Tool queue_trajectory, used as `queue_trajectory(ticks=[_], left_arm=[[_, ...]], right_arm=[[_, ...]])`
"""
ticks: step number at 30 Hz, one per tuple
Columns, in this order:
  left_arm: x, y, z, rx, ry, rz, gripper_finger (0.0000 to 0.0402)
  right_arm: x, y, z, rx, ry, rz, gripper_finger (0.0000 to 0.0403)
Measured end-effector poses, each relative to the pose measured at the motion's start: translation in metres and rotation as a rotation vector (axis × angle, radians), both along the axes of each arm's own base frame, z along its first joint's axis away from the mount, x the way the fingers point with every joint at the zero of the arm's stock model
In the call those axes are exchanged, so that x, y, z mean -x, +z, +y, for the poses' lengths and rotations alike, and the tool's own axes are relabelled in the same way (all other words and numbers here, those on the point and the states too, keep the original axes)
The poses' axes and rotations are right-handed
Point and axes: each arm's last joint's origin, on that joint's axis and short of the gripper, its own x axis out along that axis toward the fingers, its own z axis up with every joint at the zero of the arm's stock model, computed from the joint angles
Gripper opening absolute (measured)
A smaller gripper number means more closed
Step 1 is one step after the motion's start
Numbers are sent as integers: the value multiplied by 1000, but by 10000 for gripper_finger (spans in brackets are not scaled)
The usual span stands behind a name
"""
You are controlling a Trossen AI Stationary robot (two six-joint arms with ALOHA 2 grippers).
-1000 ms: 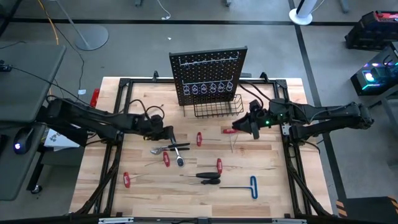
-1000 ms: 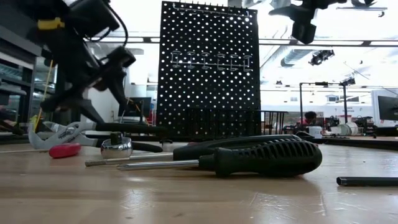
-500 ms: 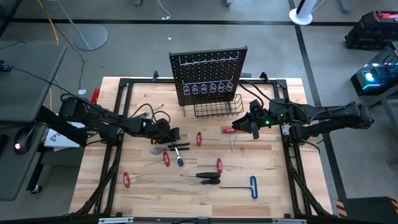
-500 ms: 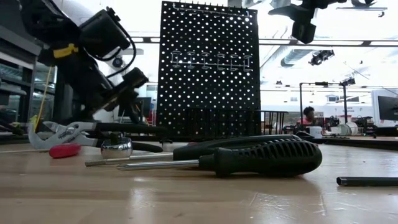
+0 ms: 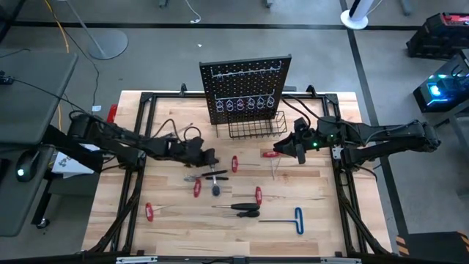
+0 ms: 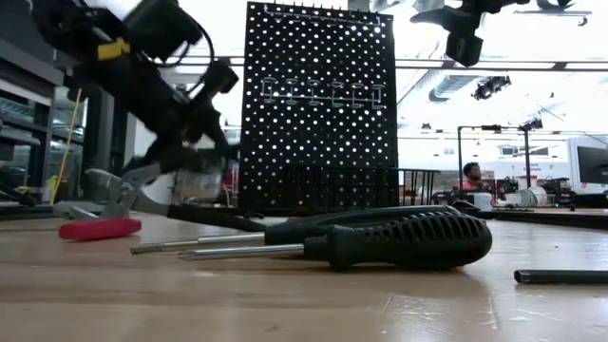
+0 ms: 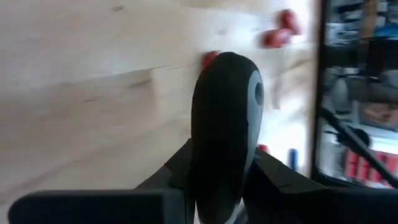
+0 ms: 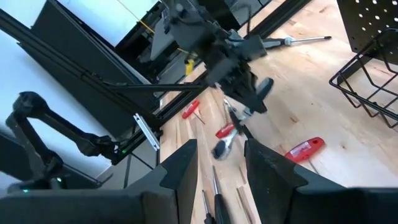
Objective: Hang tools onto peg board
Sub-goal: Put the black ratchet wrench into the wire basket on the pegboard
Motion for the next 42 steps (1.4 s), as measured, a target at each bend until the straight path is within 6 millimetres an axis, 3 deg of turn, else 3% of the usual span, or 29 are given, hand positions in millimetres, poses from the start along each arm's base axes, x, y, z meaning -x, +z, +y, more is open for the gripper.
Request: queue_trajectory(ticks=[4,9,14,21,26,33,42], left_arm=[[8,31,2,-83,23,-138,77],[26,63,0,-318,97,-245,77],[36,77,-3,-467,346,-284,77],[23,84,-3,-455,650,-443,77],[9,87,-4,-369,754,-622,77],[-6,103,-6,-310,786,-728,77],[-15,116,-8,-300,773,-754,77]], right_arm=[[0,0,0,5,17,-1,126],[0,0,1,-12,48,0,126],[0,0,1,-18,47,-1,126],[-7,6,-1,-142,-64,-77,126],[-35,11,6,-246,-35,-234,126],[-73,-14,10,-371,-144,-252,126],[-91,-20,9,-485,-219,-362,171]])
